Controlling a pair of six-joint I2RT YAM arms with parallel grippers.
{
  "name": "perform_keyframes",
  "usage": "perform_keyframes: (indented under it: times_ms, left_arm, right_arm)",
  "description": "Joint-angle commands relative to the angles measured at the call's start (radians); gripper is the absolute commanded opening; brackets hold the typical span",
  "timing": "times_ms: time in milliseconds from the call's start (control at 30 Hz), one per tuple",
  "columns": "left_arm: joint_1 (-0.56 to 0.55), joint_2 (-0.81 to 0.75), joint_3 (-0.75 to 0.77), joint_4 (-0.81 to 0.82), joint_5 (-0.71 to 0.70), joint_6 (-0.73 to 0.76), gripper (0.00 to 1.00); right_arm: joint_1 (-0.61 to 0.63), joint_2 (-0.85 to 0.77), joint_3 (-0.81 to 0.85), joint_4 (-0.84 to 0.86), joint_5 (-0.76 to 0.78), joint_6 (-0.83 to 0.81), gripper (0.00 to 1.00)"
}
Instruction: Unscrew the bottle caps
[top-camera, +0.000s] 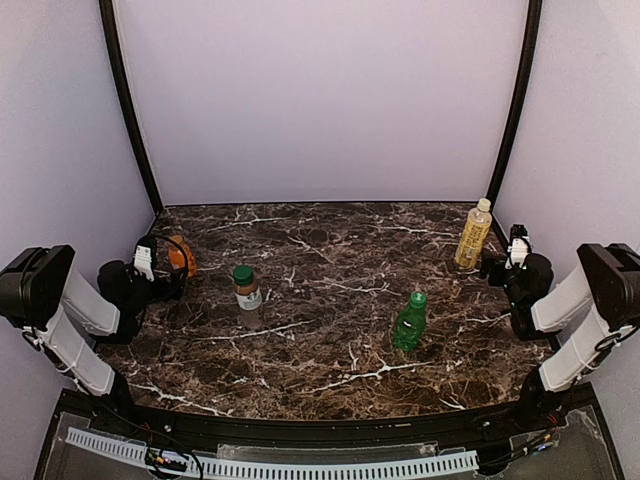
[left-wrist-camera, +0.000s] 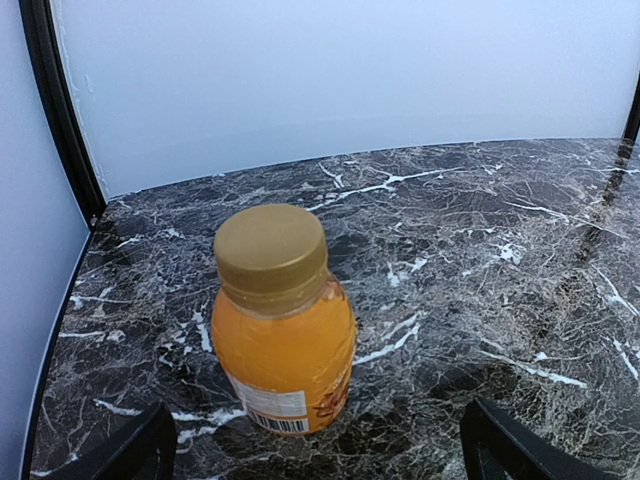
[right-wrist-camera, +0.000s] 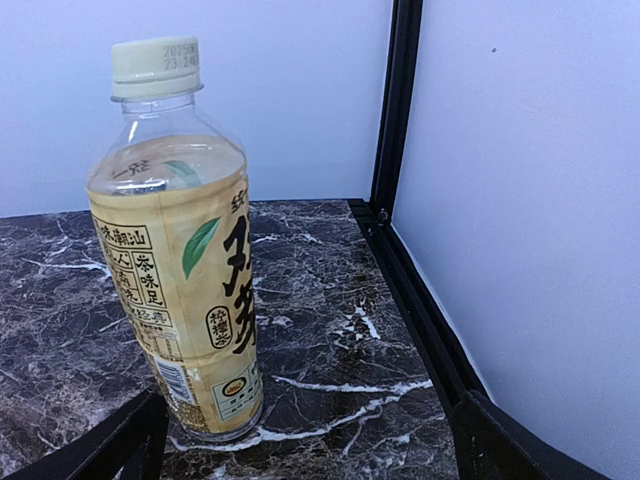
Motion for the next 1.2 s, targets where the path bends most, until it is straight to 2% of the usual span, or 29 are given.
perform_keyframes:
  times_ms: [0,67,233,400,500,600,667,800,867,900,933,1000,1033,1167]
  left_arm:
    - [-0.003,0.004,0.015,0.024,0.016,0.011,1.00]
    - [-0.003,0.004,0.015,0.025,0.016,0.010,1.00]
    - [-0.003,0.004,0.015,0.025,0.016,0.010,1.00]
    - [-0.003,0.001,0.008,0.036,-0.008,-0.005,1.00]
    - [-0.001,-0.047,0.002,0.012,-0.074,-0.028,1.00]
    - [0.007,-0.129,0.037,-0.139,-0.095,-0.046,1.00]
    - [0.011,-0.196,0.055,-0.204,-0.084,-0.046,1.00]
    - [0.023,-0.237,0.024,-0.182,-0.026,-0.037,1.00]
    - [0.033,-0.260,0.023,-0.200,0.005,-0.028,0.96]
    - [0.040,-0.268,0.039,-0.213,0.017,-0.042,0.95]
    - [0.056,-0.277,0.055,-0.271,0.018,-0.057,0.94]
    - [0.075,-0.281,0.144,-0.448,-0.004,-0.083,0.94]
    - [0.078,-0.281,0.230,-0.606,-0.018,-0.064,0.94]
    - [0.083,-0.310,0.392,-0.891,0.020,0.020,0.96]
  right_arm:
    - [-0.005,0.002,0.005,0.052,0.060,0.003,0.99]
    - [-0.005,-0.015,-0.010,0.049,0.076,0.022,0.99]
    - [0.010,-0.020,-0.083,0.197,0.069,-0.025,0.99]
    - [0.084,-0.004,-0.114,0.288,0.106,-0.077,0.99]
    - [0.094,-0.002,-0.111,0.290,0.117,-0.085,0.99]
    - [0.094,-0.002,-0.113,0.292,0.117,-0.085,0.99]
    - [0.094,-0.002,-0.111,0.291,0.116,-0.085,0.99]
    - [0.094,-0.002,-0.113,0.290,0.114,-0.085,0.99]
    - [0.096,-0.010,-0.116,0.308,0.118,-0.101,0.99]
    - [0.106,-0.063,-0.107,0.257,0.139,-0.100,0.99]
    - [0.106,-0.154,-0.085,0.135,0.139,-0.093,0.98]
    - [0.088,-0.348,-0.005,-0.148,0.090,-0.109,0.99]
    - [0.080,-0.421,0.036,-0.236,0.055,-0.146,0.99]
    - [0.068,-0.632,0.144,-0.462,0.052,-0.206,0.99]
